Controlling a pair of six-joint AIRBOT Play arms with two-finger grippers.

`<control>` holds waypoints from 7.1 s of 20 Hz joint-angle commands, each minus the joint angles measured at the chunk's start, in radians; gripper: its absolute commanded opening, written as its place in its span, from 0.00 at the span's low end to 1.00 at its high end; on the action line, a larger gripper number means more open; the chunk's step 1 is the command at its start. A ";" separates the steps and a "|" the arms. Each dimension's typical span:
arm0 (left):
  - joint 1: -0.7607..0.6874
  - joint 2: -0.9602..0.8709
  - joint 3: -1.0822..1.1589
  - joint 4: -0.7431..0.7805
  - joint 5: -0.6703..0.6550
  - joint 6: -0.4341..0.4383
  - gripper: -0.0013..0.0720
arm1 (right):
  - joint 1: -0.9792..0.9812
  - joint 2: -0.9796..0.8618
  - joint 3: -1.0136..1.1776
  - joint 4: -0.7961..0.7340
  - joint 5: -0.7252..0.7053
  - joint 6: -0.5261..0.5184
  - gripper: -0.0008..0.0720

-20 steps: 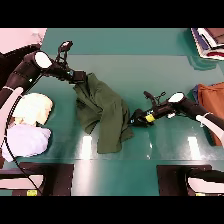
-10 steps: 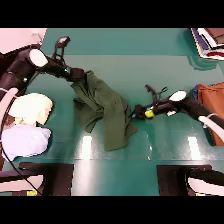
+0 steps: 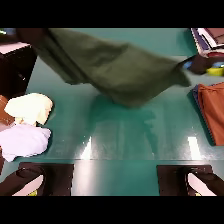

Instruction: Fold the shirts.

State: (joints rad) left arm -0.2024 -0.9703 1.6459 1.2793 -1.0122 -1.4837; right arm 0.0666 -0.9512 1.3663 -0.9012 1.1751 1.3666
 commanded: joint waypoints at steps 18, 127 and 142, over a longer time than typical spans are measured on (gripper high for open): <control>0.001 -0.133 -0.364 -0.019 -0.149 0.026 0.06 | 0.065 -0.525 0.520 -0.121 0.204 0.068 0.04; 0.328 -0.087 -0.690 -0.414 -0.077 0.175 0.06 | 0.362 -0.229 -0.841 0.054 -0.160 0.203 0.60; 0.328 0.220 -0.078 -0.409 -0.116 0.064 0.06 | 0.080 0.153 -0.012 -0.176 -0.062 0.154 0.04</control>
State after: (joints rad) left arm 0.1242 -0.7986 1.3693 0.8783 -1.1206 -1.3834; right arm 0.2573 -0.9260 1.1637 -1.0538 1.0672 1.5349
